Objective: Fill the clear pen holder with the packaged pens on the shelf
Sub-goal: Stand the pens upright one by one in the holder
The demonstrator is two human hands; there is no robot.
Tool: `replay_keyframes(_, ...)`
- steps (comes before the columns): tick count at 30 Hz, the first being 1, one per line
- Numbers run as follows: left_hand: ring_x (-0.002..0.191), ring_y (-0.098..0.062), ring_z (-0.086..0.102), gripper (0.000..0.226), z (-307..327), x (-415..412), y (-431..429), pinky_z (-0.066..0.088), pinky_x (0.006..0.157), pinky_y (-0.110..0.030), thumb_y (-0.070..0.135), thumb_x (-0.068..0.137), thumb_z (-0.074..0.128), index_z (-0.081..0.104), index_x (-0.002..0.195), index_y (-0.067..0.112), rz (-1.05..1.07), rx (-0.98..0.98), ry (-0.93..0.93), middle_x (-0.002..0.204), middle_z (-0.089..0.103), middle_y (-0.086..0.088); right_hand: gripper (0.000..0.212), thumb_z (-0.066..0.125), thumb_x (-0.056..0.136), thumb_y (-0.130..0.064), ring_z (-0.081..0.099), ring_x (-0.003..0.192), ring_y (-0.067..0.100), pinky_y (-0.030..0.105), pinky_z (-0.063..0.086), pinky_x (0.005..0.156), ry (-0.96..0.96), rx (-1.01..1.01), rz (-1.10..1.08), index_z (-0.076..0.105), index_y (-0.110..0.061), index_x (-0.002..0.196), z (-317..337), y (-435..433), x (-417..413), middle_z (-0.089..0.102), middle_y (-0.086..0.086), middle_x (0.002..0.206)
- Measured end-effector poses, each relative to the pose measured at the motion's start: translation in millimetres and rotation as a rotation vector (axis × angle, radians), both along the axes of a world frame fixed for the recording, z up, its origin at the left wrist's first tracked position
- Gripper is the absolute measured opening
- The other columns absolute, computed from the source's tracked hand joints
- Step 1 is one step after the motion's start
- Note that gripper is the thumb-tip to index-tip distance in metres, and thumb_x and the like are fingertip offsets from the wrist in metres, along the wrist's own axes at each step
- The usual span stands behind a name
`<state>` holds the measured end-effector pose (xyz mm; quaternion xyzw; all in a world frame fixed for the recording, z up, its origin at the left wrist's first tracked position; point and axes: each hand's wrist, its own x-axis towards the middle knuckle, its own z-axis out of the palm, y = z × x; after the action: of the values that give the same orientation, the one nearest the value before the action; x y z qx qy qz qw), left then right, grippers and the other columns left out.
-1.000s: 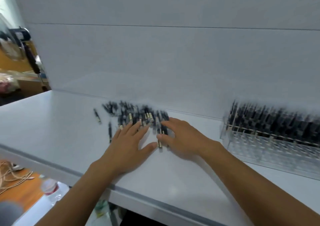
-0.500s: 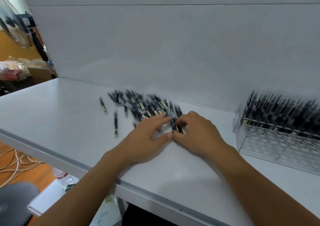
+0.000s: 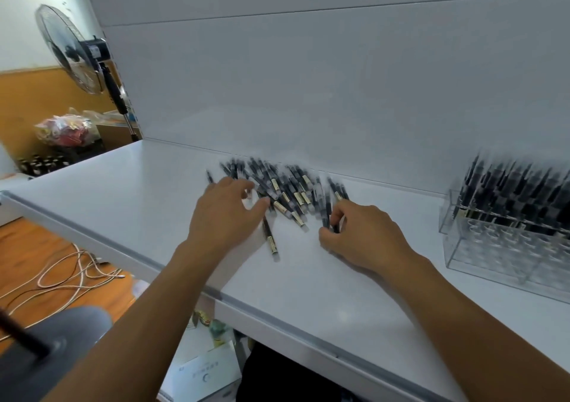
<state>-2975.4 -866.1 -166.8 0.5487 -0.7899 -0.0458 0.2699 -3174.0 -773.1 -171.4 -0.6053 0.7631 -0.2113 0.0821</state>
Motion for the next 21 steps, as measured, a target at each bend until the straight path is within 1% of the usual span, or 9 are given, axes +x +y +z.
replay_keyframes(2,0.118,-0.025,0.048,0.051,1,14,-5,0.041,0.098,-0.040,0.052,0.091,0.052,0.054,0.133,0.023,0.080,0.031,-0.004,0.128,0.056,-0.003,0.016,0.061,0.082,-0.040,0.062,0.078,0.012,0.030,0.052,0.071,-0.081,0.006,-0.007,0.056,-0.027,0.089,-1,1,-2,0.068,-0.008,0.077)
replay_keyframes(4,0.123,-0.027,0.046,0.055,-4,27,-9,0.040,0.100,-0.040,0.051,0.091,0.052,0.049,0.137,0.021,0.151,0.165,-0.050,0.135,0.052,-0.006,0.013,0.060,0.081,-0.038,0.066,0.079,0.012,0.035,0.055,0.078,-0.137,0.006,-0.012,0.057,-0.026,0.086,-3,0,-3,0.071,-0.007,0.074)
replay_keyframes(7,0.119,-0.027,0.050,0.053,-7,34,-11,0.040,0.096,-0.036,0.044,0.091,0.054,0.048,0.138,0.020,0.170,0.259,-0.062,0.130,0.056,-0.006,0.013,0.060,0.080,-0.036,0.067,0.077,0.011,0.038,0.055,0.080,-0.208,0.000,-0.014,0.060,-0.023,0.084,-4,-2,-3,0.072,-0.008,0.068)
replay_keyframes(10,0.117,-0.026,0.053,0.046,2,27,-13,0.041,0.093,-0.033,0.031,0.092,0.055,0.050,0.135,0.020,0.150,0.298,-0.105,0.125,0.062,-0.004,0.014,0.060,0.082,-0.029,0.068,0.063,0.002,0.034,0.055,0.080,-0.306,-0.002,-0.001,0.063,-0.016,0.084,-4,-1,-4,0.071,-0.013,0.061)
replay_keyframes(12,0.103,-0.027,0.054,0.028,10,24,-14,0.041,0.084,-0.030,0.021,0.088,0.057,0.057,0.116,0.022,0.150,0.329,-0.180,0.109,0.063,-0.005,0.015,0.060,0.084,-0.025,0.066,0.055,0.001,0.030,0.055,0.076,-0.358,-0.013,0.005,0.065,-0.011,0.083,-2,0,-4,0.071,-0.011,0.060)
replay_keyframes(14,0.081,-0.024,0.049,0.015,17,24,-15,0.040,0.072,-0.029,0.015,0.081,0.060,0.050,0.091,0.021,0.152,0.362,-0.224,0.089,0.057,-0.006,0.016,0.060,0.084,-0.022,0.066,0.054,0.006,0.027,0.054,0.069,-0.412,-0.024,0.006,0.066,-0.008,0.081,-1,1,-5,0.071,-0.006,0.059)
replay_keyframes(17,0.073,-0.026,0.062,0.008,25,28,-13,0.050,0.069,-0.029,0.017,0.076,0.062,0.064,0.074,0.009,0.133,0.398,-0.226,0.079,0.071,-0.009,0.013,0.061,0.084,-0.023,0.063,0.049,0.005,0.024,0.048,0.062,-0.461,-0.052,-0.003,0.065,-0.011,0.080,0,1,-5,0.070,-0.005,0.058)
replay_keyframes(19,0.080,-0.025,0.070,0.018,27,32,-9,0.055,0.075,-0.032,0.019,0.079,0.063,0.072,0.085,0.004,0.132,0.426,-0.192,0.083,0.074,-0.011,0.011,0.062,0.084,-0.023,0.059,0.045,0.004,0.025,0.044,0.059,-0.494,-0.079,-0.005,0.063,-0.014,0.079,0,0,-6,0.068,-0.004,0.057)
replay_keyframes(21,0.086,-0.025,0.069,0.022,26,35,-5,0.054,0.076,-0.033,0.021,0.083,0.061,0.068,0.096,0.004,0.135,0.422,-0.154,0.086,0.073,-0.012,0.008,0.063,0.084,-0.020,0.058,0.045,0.013,0.028,0.047,0.060,-0.578,-0.096,0.010,0.062,-0.012,0.081,-1,0,-5,0.069,0.001,0.058)
